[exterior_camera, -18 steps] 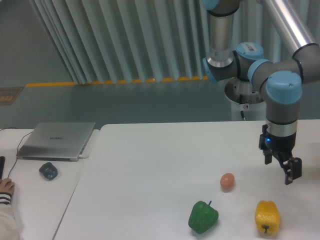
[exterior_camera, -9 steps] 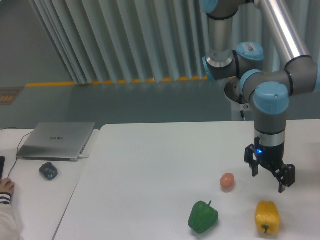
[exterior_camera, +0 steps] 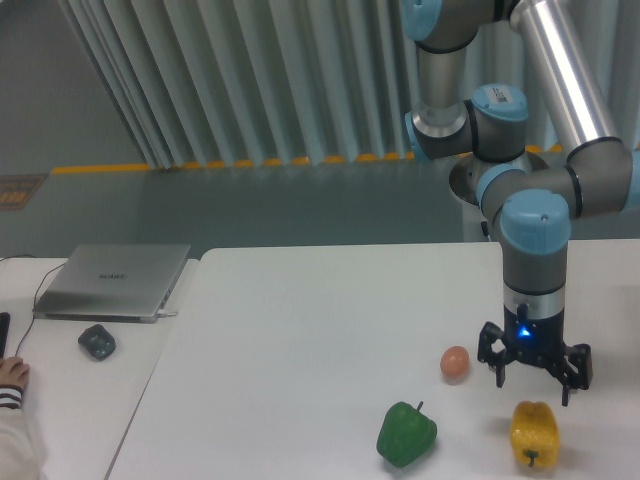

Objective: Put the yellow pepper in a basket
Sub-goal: 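Lower the open gripper down over the yellow bell pepper, then close the gripper around the yellow pepper's stem end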

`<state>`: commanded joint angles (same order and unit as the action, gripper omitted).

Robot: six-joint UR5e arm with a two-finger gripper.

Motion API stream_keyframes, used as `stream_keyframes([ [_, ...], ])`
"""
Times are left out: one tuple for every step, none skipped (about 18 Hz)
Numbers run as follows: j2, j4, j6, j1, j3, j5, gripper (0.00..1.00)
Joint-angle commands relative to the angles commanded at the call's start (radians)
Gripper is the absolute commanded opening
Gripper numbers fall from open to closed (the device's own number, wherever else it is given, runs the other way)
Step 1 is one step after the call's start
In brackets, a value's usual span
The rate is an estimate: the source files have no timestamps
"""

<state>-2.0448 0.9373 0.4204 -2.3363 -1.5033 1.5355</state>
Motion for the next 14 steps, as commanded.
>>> stream_keyframes([
  [-0.008,0.0,0.0,0.008,0.0,0.0,1.0],
  [-0.014,-0.006,-0.002,0.015,0.003,0.002,1.0],
  [-0.023,-0.012,-0.009,0.017,0.012,0.002,1.0],
  [-0.028,-0.012,-0.011,0.017,0.017,0.002,1.0],
  [-0.031,-0.012,-0.011,0.017,0.02,0.002,1.0],
  [-0.037,-0.014,-0.011,0.017,0.02,0.0,1.0],
  [-0.041,-0.014,-0.011,0.017,0.023,0.0,1.0],
  [-0.044,-0.014,-0.011,0.017,0.028,0.0,1.0],
  [-0.046,-0.017,-0.011,0.017,0.029,0.0,1.0],
  [-0.051,-0.023,-0.011,0.017,0.034,0.0,1.0],
  [-0.054,-0.028,-0.005,0.012,0.037,0.0,1.0],
  [-0.06,-0.028,-0.003,0.009,0.044,0.0,1.0],
  [-0.066,-0.028,-0.003,0.008,0.051,0.0,1.0],
  [-0.067,-0.028,-0.002,0.006,0.054,0.002,1.0],
])
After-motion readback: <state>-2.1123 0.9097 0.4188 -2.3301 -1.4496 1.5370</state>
